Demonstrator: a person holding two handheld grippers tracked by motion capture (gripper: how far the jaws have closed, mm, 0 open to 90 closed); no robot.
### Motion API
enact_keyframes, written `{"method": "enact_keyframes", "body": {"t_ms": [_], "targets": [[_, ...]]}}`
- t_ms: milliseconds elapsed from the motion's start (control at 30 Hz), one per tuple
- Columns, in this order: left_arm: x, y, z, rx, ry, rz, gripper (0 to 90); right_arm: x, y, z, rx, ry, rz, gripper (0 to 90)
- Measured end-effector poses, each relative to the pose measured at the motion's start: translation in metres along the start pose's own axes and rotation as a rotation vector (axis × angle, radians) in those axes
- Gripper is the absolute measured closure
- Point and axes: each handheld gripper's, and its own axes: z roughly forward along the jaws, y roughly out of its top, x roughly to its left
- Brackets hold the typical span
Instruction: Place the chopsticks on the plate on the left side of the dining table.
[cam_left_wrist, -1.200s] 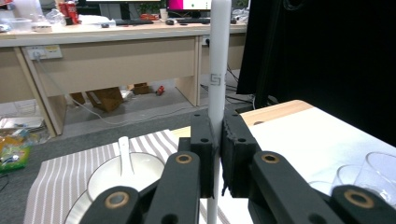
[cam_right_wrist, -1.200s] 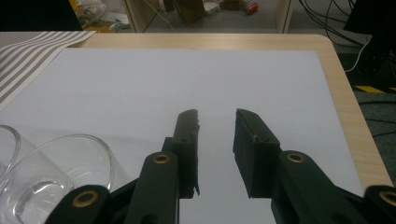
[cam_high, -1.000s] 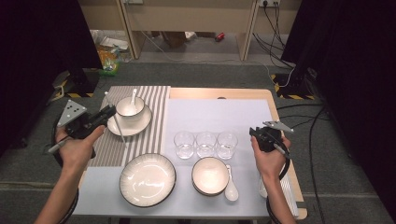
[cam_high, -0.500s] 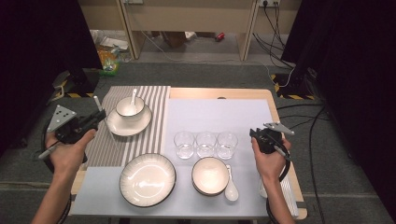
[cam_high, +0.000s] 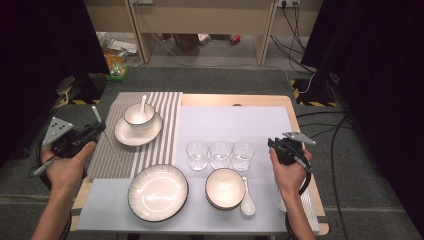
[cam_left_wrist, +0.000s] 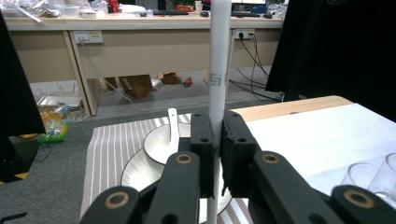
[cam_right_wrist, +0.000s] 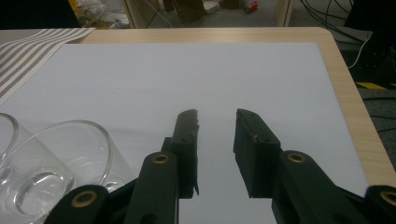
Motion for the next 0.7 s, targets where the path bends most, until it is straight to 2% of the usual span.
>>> {"method": "enact_keyframes", "body": {"t_ms": [400, 700], "targets": [[0.012, -0.009, 0.003, 0.025, 0.038, -0.018, 83.8, -0.001, 0.000, -0.001, 0.004, -0.002, 0.009, 70.3], [0.032, -0.022, 0.033, 0.107, 0.085, -0.054, 83.8, -0.002, -0.001, -0.001, 0.001, -0.004, 0.004, 70.4]]}}
